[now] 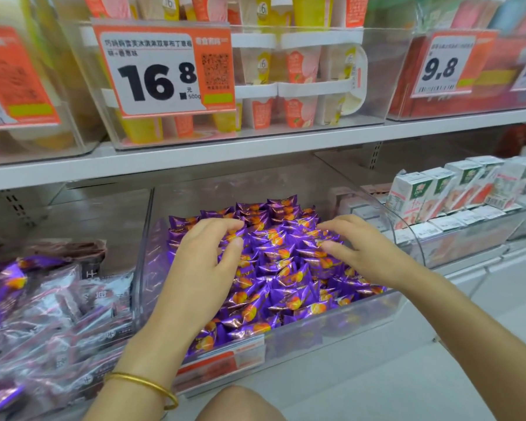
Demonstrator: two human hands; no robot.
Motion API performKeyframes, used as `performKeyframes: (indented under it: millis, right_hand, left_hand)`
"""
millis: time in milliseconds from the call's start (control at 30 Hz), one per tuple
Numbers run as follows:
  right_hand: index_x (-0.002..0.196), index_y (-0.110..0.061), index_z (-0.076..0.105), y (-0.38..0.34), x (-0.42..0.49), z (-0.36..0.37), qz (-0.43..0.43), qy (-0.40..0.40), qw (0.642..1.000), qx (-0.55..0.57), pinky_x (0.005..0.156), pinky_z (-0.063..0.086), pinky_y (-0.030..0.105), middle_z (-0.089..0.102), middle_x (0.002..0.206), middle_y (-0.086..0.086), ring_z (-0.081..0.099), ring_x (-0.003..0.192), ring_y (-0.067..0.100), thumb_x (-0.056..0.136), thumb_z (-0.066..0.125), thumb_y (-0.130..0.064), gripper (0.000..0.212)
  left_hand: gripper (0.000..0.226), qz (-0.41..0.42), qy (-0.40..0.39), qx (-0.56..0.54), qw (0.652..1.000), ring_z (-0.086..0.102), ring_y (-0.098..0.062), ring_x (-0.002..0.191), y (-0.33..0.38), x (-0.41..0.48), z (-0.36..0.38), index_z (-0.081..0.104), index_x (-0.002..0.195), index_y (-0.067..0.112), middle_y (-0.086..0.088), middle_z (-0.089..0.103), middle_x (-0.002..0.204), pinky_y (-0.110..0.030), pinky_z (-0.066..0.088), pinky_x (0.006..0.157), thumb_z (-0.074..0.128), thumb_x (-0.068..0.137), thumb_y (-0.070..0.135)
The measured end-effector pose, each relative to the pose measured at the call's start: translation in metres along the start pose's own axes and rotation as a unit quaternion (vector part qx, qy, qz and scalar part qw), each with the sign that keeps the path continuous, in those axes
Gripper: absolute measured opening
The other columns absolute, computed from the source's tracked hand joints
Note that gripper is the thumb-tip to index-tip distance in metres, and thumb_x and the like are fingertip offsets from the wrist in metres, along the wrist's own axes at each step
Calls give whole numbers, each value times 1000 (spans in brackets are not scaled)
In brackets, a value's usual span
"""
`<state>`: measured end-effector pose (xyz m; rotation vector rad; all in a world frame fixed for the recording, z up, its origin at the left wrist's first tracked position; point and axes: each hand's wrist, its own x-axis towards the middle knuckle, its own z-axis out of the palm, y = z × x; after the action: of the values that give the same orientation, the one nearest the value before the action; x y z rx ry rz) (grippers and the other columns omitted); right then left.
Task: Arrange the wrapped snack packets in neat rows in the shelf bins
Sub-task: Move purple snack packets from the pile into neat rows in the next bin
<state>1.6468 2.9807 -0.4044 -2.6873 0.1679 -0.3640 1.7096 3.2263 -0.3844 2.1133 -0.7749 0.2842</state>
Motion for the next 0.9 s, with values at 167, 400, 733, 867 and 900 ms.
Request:
performKeyframes:
  millis: [167, 400, 733, 867, 900]
  right_hand:
    - [137, -9, 43, -13, 21, 16, 15, -49, 997, -64, 107, 28, 34, 44, 137, 11, 40, 126, 29, 97, 44, -23, 42]
    - [139, -24, 44, -13, 25, 27, 68, -97, 993, 6, 112, 22, 34, 35, 138, 3, 31, 129, 26, 97, 39, -20, 43]
    - [110, -23, 67, -18, 20, 14, 54, 81, 991, 91, 100, 35, 24, 56, 114, 1, 48, 114, 17, 88, 48, -8, 32]
    - [103, -22, 68, -72, 9, 6, -41, 118, 982, 143, 83, 34, 5, 54, 96, -11, 52, 98, 9, 85, 56, -2, 30]
    - [105, -21, 68, -91, 8, 7, -71, 114, 981, 144, 87, 35, 10, 54, 97, -12, 51, 100, 9, 84, 57, -2, 30]
  left_hand:
    - [28, -6, -4, 3, 1000, 51, -5, 106, 0, -2, 0, 59, 119, 26, 19, 50, 109, -21, 38, 89, 49, 93, 19]
    - [29, -6, -5, 5, 1000, 51, -6, 107, -1, -2, -2, 58, 119, 28, 21, 49, 107, -21, 38, 89, 48, 94, 20]
    - [25, 25, 21, -40, 999, 54, 4, 98, 5, -3, -6, 62, 112, 22, 15, 54, 106, -3, 38, 79, 51, 93, 11]
    - [26, 99, 75, -35, 992, 54, -2, 102, 13, -11, -32, 65, 107, 13, 6, 59, 106, -14, 42, 89, 50, 87, 8]
    - [26, 107, 83, -23, 991, 54, -5, 104, 9, -16, -41, 65, 107, 11, 4, 60, 107, -20, 43, 92, 50, 86, 7]
